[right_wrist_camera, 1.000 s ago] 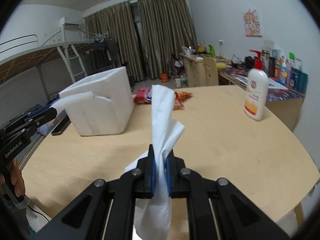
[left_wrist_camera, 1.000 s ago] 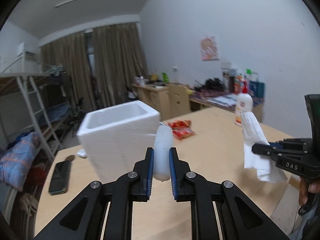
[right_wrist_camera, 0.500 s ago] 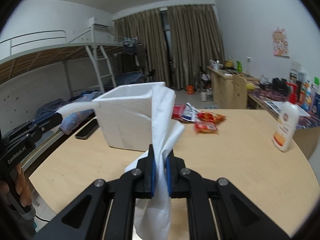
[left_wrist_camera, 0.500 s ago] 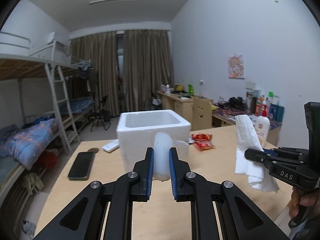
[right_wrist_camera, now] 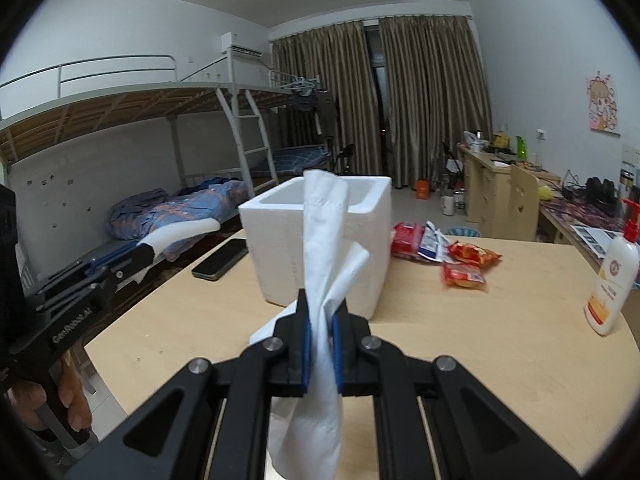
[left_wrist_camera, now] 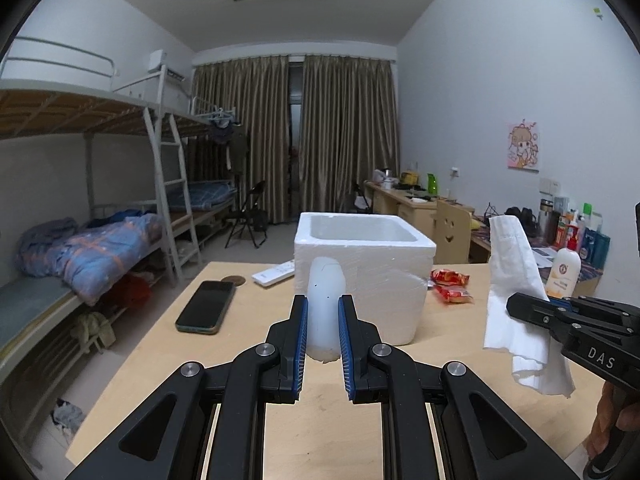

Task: Organize soft objects
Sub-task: 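Carry the foam strip and tissues with both grippers over to the white foam box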

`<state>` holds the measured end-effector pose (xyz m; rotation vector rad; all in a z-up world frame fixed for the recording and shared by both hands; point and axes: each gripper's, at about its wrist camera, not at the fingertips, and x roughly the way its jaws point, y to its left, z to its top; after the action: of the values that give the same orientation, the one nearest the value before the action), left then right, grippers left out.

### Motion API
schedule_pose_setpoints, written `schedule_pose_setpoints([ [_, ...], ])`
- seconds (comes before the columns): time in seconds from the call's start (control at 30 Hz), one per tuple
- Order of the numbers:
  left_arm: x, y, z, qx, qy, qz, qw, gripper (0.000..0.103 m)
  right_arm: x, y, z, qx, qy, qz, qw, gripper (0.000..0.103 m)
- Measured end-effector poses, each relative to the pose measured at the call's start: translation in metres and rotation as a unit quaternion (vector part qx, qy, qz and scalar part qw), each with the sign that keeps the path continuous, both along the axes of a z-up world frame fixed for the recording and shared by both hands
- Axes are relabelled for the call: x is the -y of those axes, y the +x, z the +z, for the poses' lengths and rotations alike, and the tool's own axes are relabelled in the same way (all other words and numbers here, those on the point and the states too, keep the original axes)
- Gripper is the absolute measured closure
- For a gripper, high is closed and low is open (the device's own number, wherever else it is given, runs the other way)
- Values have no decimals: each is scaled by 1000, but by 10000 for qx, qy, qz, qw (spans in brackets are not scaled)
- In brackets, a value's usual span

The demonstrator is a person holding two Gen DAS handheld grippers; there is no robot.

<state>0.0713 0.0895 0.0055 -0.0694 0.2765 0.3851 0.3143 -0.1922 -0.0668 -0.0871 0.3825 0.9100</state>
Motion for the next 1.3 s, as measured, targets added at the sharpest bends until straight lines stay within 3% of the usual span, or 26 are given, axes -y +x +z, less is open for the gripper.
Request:
schedule_pose_setpoints([
  [0.57,-7,-2,5,75,7,3,10000,87,-14,-5,6,49,-48,110,9999,91],
  [1.3,-13,37,46,143,222,-421,9988,87,-43,18,45,229,-153,104,9996,91],
])
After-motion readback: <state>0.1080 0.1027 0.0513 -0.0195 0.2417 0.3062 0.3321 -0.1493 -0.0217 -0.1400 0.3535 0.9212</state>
